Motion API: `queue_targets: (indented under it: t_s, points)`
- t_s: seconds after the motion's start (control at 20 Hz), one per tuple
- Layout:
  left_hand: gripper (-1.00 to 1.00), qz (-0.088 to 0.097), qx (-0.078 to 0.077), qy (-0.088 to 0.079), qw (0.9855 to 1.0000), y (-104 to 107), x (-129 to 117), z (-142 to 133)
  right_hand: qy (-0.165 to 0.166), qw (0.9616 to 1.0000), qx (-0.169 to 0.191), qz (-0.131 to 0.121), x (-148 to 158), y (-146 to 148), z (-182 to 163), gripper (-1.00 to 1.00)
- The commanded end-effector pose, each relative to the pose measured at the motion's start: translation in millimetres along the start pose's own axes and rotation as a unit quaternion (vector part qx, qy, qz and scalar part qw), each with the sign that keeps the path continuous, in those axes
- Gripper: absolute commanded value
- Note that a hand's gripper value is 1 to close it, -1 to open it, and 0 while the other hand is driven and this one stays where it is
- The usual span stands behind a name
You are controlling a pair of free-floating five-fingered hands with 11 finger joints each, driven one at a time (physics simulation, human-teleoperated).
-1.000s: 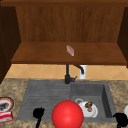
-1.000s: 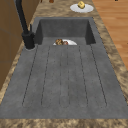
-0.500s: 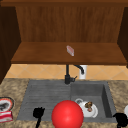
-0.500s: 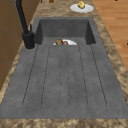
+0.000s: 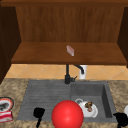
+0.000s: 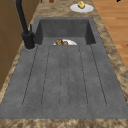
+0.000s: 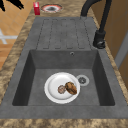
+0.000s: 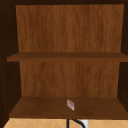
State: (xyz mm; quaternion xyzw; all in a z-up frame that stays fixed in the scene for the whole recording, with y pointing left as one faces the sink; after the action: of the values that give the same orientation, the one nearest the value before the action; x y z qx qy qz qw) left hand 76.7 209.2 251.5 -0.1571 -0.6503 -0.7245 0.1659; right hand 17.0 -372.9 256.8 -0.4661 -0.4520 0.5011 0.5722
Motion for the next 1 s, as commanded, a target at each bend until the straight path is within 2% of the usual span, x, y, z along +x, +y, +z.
queue_targets:
  t_s: [0.0,0.15,0.45,0.95]
  points:
    - [0.00,0.000,0.000,0.000,1.0000,0.0,0.0,0.0,0.001,1.0000,0.008,-0.003,-9.6,-10.8,-7.8,-1.00]
    - [0.00,-0.005,0.003,0.002,1.0000,-0.1,-0.2,-0.3,0.001,0.9998,0.020,-0.002,-19.7,-21.7,-15.2,-1.00]
    - [0.00,-0.012,0.006,0.004,0.9999,-0.4,-0.7,-0.5,-0.008,0.9998,0.018,-0.008,-51.5,-41.6,-26.3,-1.00]
    - [0.00,-0.016,0.009,0.006,0.9998,-0.6,-1.2,-0.8,-0.005,0.9976,0.068,0.002,-91.9,-58.7,-74.6,-1.00]
